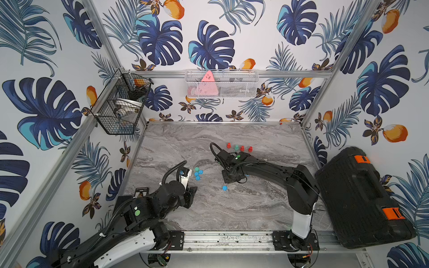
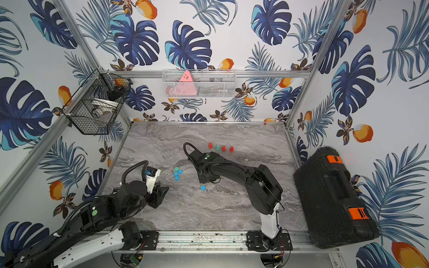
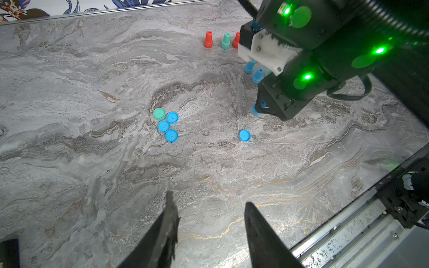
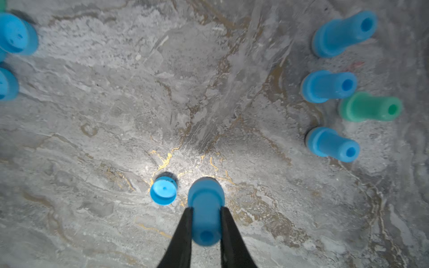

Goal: Close the stamp cap
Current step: Close the cover of the stamp.

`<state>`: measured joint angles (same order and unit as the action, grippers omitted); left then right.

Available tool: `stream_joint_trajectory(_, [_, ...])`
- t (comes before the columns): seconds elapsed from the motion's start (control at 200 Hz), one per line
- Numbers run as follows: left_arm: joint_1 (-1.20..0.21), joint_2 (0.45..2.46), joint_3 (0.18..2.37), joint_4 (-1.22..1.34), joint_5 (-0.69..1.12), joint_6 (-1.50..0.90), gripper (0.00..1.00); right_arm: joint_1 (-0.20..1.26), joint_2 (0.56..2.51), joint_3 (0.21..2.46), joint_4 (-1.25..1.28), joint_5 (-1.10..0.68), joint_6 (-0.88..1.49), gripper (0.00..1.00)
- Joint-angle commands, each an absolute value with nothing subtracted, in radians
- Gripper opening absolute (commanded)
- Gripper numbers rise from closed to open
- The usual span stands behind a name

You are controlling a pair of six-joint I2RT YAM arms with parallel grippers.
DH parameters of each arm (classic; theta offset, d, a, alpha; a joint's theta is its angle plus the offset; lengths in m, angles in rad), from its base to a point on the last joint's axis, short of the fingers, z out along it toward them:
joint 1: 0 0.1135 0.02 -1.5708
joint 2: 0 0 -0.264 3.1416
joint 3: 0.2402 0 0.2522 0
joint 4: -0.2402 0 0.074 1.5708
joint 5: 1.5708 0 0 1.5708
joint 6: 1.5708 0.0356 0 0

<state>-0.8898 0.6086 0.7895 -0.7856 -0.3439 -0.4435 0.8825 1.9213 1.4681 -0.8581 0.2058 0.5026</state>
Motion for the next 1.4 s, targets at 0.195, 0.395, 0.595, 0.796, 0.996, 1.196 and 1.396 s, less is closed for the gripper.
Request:
stream_joint_trajectory(0.195, [-0.891,0.605,0.787,-0.770,-0.355,-0.440,0.51,0.913,1.969,1.489,-0.824,0.179,0.534,0.20])
stream_joint_trajectory(0.395, [-0.891,0.603,0.788,-0.772,-0.356,-0.441,0.51,0.937,1.984,1.494,-0.814,0.169,0.546,0.20])
stream_joint_trajectory(0.595, [-0.891,0.604,0.788,-0.771,-0.355,-0.441,0.51,0.957,1.985,1.485,-0.810,0.172,0.557,0.20])
stream_joint_trajectory(0.796, [-0.891,0.603,0.787,-0.771,-0.355,-0.442,0.51,0.963,1.986,1.473,-0.806,0.172,0.562,0.20])
stream_joint_trajectory(0.996, [-0.891,0.604,0.788,-0.772,-0.356,-0.441,0.51,0.965,1.979,1.456,-0.799,0.176,0.571,0.20])
stream_joint_trajectory(1.196, [-0.891,0.604,0.787,-0.771,-0.355,-0.442,0.51,0.970,1.976,1.441,-0.788,0.171,0.577,0.20])
stream_joint_trajectory(1.396, [-0.891,0.603,0.787,-0.770,-0.356,-0.443,0.51,0.981,1.977,1.427,-0.780,0.167,0.587,0.20])
